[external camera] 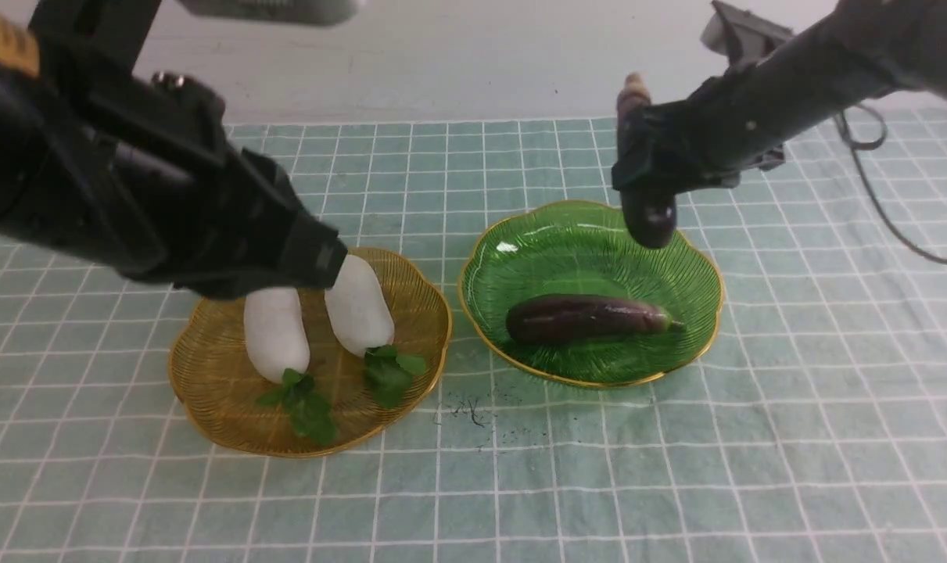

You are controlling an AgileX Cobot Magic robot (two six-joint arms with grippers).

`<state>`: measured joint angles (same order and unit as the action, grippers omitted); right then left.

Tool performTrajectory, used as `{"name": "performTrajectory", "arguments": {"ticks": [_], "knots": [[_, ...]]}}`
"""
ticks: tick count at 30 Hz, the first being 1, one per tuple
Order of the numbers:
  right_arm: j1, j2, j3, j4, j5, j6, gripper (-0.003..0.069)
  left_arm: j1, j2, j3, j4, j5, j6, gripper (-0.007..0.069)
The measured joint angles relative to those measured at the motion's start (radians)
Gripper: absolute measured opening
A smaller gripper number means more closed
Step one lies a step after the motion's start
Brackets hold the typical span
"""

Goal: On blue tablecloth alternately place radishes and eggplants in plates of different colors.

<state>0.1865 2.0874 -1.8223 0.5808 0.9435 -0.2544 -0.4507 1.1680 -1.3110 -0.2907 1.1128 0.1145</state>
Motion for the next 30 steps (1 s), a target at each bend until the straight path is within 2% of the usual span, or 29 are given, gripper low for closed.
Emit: {"name": "performTrajectory", "arguments": {"ticks": [4,11,14,15,18,22,24,27,28,29,30], "knots": [[0.016,0.107,-0.053,-0.003,-0.017,0.0,0.0335,0.0,-0.078,0.076,-0.023,-0.001,0.0,-0.0008],[0.017,0.164,-0.073,-0.017,0.013,0.0,0.0342,0.0,-0.135,0.082,-0.034,-0.001,0.0,-0.0008],[0.016,0.164,-0.076,-0.034,0.043,0.007,0.0393,0.0,-0.15,0.082,-0.035,-0.001,0.0,-0.0008],[0.016,0.164,-0.076,-0.048,0.069,0.024,0.0443,0.0,-0.155,0.083,-0.036,-0.001,0.0,-0.0008],[0.016,0.164,-0.077,-0.064,0.127,0.055,0.0507,0.0,-0.155,0.083,-0.036,-0.001,0.0,-0.0008],[0.016,0.162,-0.109,-0.115,0.24,0.092,0.054,0.0,-0.155,0.083,-0.036,-0.001,0.0,-0.0008],[0.017,0.152,-0.145,-0.161,0.275,0.104,0.052,0.0,-0.155,0.083,-0.036,-0.001,0.0,-0.0008],[0.017,0.045,-0.186,-0.248,0.284,0.13,0.0374,0.0,-0.155,0.083,-0.04,0.0,0.0,-0.0008],[0.017,0.026,-0.187,-0.257,0.285,0.132,0.0349,0.0,-0.155,0.083,-0.04,0.0,0.0,-0.0008],[0.017,-0.06,-0.187,-0.288,0.289,0.138,0.0235,0.0,-0.155,0.083,-0.04,0.005,0.0,-0.0008],[0.017,-0.12,-0.187,-0.306,0.293,0.14,0.0159,0.0,-0.155,0.083,-0.04,0.009,0.0,-0.0008]]}}
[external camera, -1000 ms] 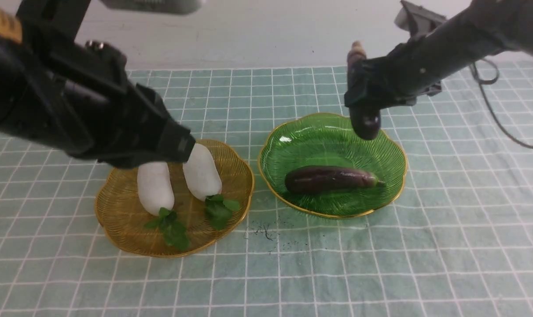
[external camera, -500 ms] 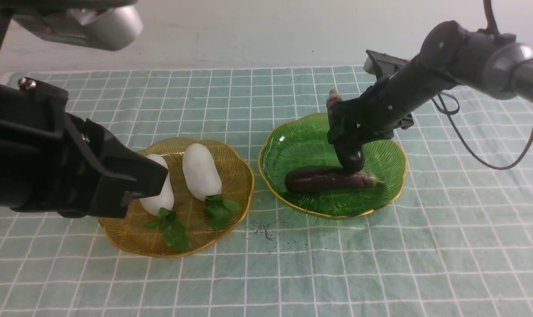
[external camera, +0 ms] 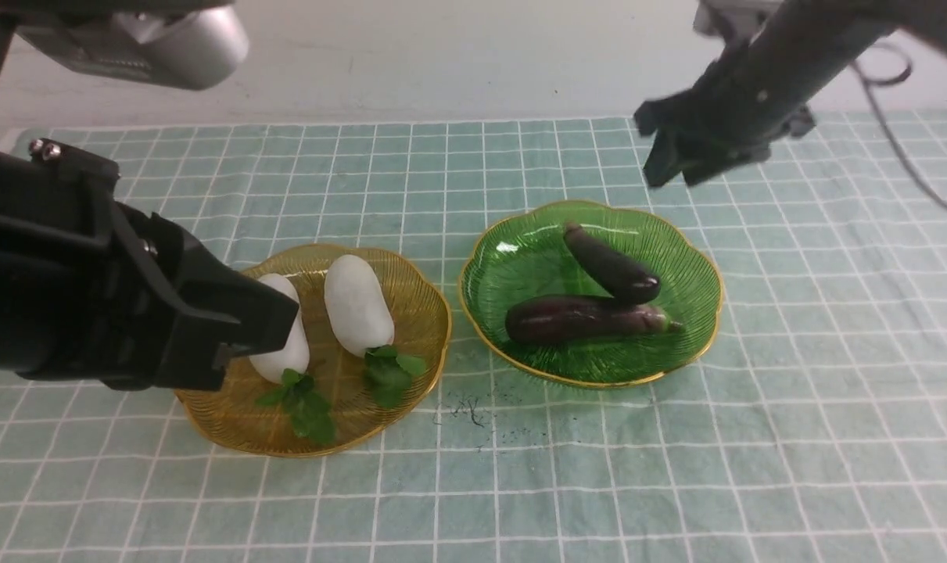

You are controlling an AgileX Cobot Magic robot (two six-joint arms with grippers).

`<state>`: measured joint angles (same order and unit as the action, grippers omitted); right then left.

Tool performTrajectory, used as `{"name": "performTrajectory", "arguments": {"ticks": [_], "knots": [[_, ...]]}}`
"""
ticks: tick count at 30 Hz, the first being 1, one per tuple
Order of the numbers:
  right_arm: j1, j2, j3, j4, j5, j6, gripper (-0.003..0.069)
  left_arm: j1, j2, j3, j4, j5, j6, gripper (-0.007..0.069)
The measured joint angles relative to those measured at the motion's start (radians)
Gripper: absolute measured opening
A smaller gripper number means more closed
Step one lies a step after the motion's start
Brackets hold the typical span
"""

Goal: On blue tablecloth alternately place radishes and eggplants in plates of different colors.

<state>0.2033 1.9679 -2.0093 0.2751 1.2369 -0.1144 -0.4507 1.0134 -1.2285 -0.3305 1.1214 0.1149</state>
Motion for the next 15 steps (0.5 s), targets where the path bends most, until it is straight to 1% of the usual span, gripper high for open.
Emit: {"name": "performTrajectory", "arguments": {"ticks": [2,3,4,7,9,10,11,12,15], "knots": [[0.0,-0.101,0.004,-0.022,0.002,0.01,0.0064,0.0,0.0,0.0,0.0,0.005,0.0,-0.0008],[0.0,-0.181,0.014,-0.034,0.004,0.018,0.0027,0.0,0.0,0.0,0.0,0.009,0.0,-0.0008],[0.0,-0.263,0.03,-0.043,0.007,0.023,0.0006,0.0,0.0,0.0,0.0,0.011,0.0,-0.0008],[0.0,-0.405,0.077,-0.049,0.01,0.025,-0.0008,0.0,0.0,0.0,0.0,0.02,0.0,-0.0008],[0.0,-0.583,0.181,-0.051,0.01,0.025,-0.0013,0.0,0.0,0.0,0.0,0.02,0.002,-0.0008],[0.0,-0.63,0.216,-0.051,0.005,0.025,-0.0013,0.0,0.0,0.0,0.0,0.019,0.002,-0.0008],[0.0,-0.709,0.285,-0.051,-0.02,0.025,-0.0013,0.0,0.0,0.0,0.0,0.014,0.002,-0.0008],[0.0,-0.825,0.397,-0.054,-0.089,0.025,-0.0014,0.0,0.0,0.0,0.0,0.007,0.002,-0.0008],[0.0,-1.055,0.647,-0.056,-0.28,0.025,-0.0014,0.0,0.0,0.0,0.0,-0.024,0.002,-0.0008]]}}
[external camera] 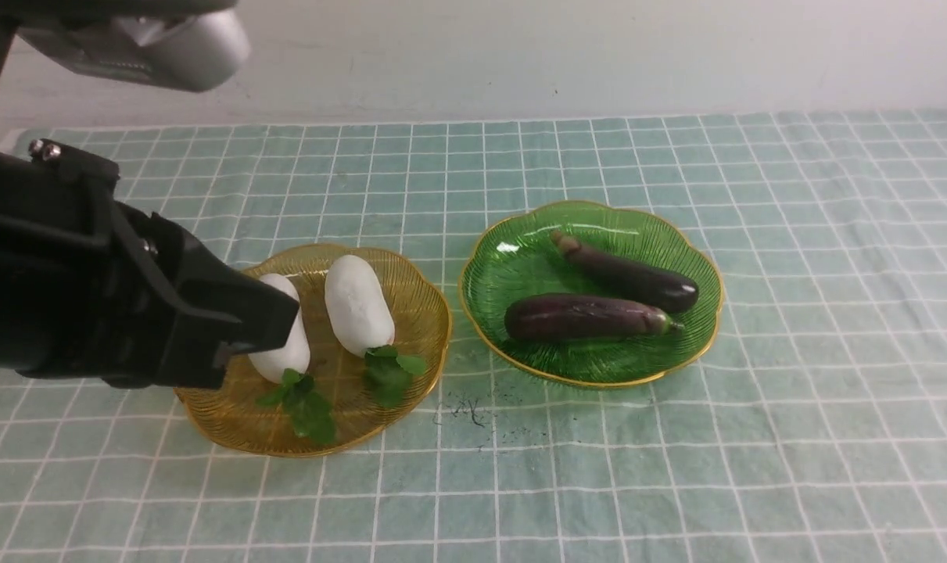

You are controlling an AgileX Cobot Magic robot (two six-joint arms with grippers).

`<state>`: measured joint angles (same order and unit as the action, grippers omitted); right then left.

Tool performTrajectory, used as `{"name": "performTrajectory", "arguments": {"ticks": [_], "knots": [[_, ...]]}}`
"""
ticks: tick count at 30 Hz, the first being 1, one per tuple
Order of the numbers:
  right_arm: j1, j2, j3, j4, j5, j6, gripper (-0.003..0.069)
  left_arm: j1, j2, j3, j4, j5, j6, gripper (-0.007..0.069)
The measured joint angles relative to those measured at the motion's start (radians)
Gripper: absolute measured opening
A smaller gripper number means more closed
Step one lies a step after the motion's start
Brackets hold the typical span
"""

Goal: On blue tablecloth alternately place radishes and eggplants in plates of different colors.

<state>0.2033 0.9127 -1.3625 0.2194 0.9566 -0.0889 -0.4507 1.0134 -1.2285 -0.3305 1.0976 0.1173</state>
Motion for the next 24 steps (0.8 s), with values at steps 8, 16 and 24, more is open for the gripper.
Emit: {"name": "performTrajectory", "arguments": {"ticks": [8,16,24], "knots": [[0.0,-0.69,0.755,0.001,-0.65,0.0,-0.0014,0.0,0.0,0.0,-0.001,-0.068,0.018,-0.0008],[0.0,-0.928,0.98,0.013,-0.803,0.0,-0.0015,-0.001,-0.021,0.042,-0.011,-0.123,0.053,-0.0008],[0.0,-0.929,0.991,0.013,-0.801,0.004,-0.0015,-0.001,-0.342,0.38,-0.004,-0.38,0.057,-0.0008]]}}
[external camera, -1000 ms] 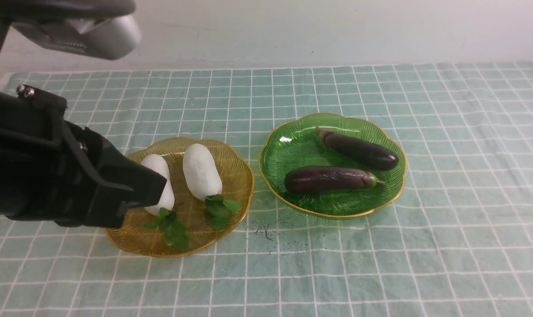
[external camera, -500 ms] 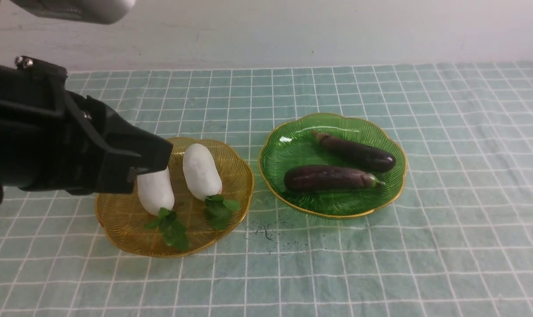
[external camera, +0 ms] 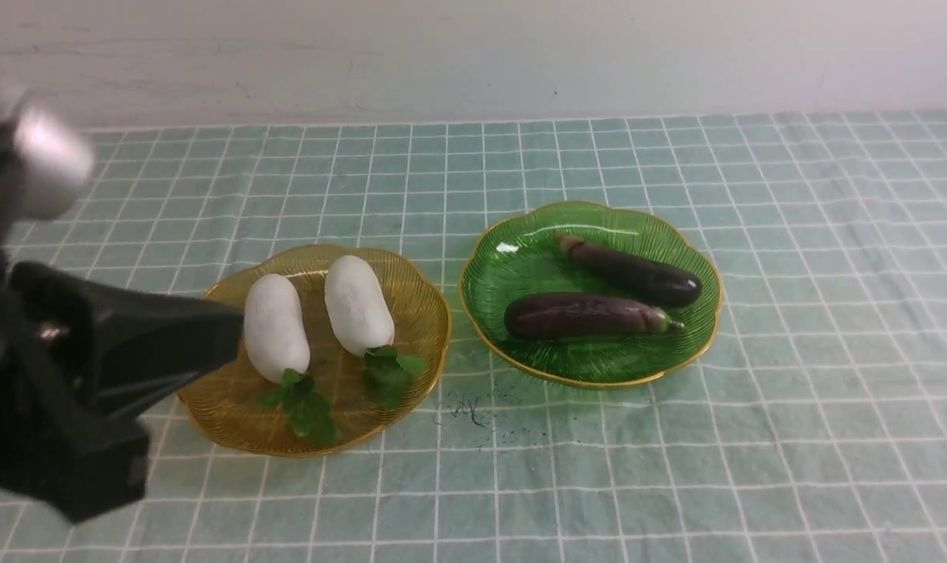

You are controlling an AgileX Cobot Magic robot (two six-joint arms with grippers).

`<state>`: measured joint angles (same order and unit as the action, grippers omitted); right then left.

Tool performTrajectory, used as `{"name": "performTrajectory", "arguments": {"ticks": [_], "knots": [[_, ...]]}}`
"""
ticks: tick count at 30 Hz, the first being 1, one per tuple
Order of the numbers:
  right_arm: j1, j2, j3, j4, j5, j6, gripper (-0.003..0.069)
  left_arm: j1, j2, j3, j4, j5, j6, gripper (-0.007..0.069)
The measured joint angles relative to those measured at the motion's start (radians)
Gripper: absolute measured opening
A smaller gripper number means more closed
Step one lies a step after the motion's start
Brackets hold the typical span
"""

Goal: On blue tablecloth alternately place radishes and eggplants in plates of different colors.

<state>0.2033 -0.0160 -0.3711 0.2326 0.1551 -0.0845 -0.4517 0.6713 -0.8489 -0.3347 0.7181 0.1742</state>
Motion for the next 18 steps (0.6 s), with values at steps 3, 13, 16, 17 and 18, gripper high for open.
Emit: {"name": "performTrajectory", "arguments": {"ticks": [3,13,16,17,18], "knots": [[0.0,0.0,0.001,0.0,0.022,0.014,-0.0015,0.0,-0.139,0.13,-0.003,-0.134,-0.003,-0.0008],[0.0,0.0,0.001,0.0,0.045,0.014,-0.0015,0.0,-0.394,0.373,-0.014,-0.252,-0.004,-0.0008],[0.0,0.0,0.002,0.0,0.049,0.014,-0.0015,0.0,-0.419,0.391,0.013,-0.248,0.015,-0.0008],[0.0,0.0,0.002,0.0,0.05,0.014,-0.0015,0.0,-0.423,0.391,0.022,-0.249,0.027,-0.0008],[0.0,0.0,0.002,0.0,0.051,0.014,-0.0015,0.0,-0.422,0.391,0.028,-0.251,0.035,-0.0008]]}}
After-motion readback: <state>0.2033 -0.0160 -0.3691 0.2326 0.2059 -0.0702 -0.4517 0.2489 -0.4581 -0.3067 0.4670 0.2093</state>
